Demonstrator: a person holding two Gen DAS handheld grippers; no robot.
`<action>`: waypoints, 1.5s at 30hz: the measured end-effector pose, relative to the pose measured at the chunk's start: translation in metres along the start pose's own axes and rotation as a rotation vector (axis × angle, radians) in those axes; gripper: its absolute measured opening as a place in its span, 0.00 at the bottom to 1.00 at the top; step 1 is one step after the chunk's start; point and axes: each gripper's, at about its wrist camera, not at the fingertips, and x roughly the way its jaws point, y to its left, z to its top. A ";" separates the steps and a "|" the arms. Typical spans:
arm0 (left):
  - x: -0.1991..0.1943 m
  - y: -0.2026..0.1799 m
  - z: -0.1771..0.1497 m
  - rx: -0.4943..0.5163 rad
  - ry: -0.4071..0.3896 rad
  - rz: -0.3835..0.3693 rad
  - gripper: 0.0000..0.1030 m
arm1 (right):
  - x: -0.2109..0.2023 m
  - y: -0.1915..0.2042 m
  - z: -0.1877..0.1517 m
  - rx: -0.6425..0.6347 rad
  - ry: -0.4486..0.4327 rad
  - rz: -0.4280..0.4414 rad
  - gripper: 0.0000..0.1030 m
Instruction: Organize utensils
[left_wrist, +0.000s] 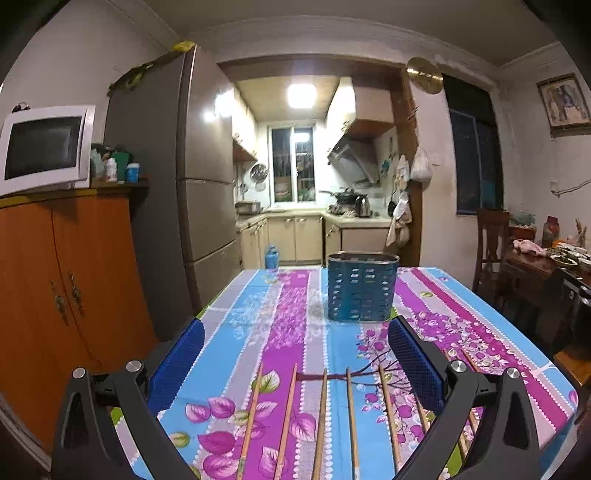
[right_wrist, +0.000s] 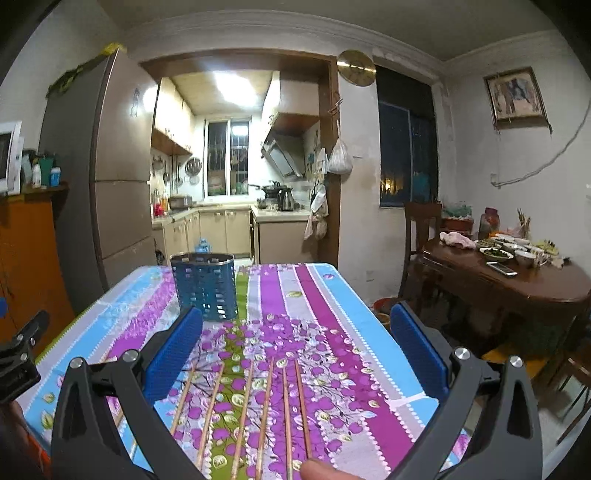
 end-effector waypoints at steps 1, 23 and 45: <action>-0.001 -0.002 0.001 0.016 -0.010 -0.006 0.97 | -0.001 -0.001 0.000 0.010 -0.020 -0.009 0.95; 0.013 0.087 -0.013 0.075 0.144 0.153 0.97 | -0.004 -0.047 -0.009 -0.033 0.096 0.060 0.95; -0.007 0.018 -0.144 0.273 0.367 -0.235 0.51 | -0.019 -0.027 -0.111 -0.231 0.290 0.158 0.64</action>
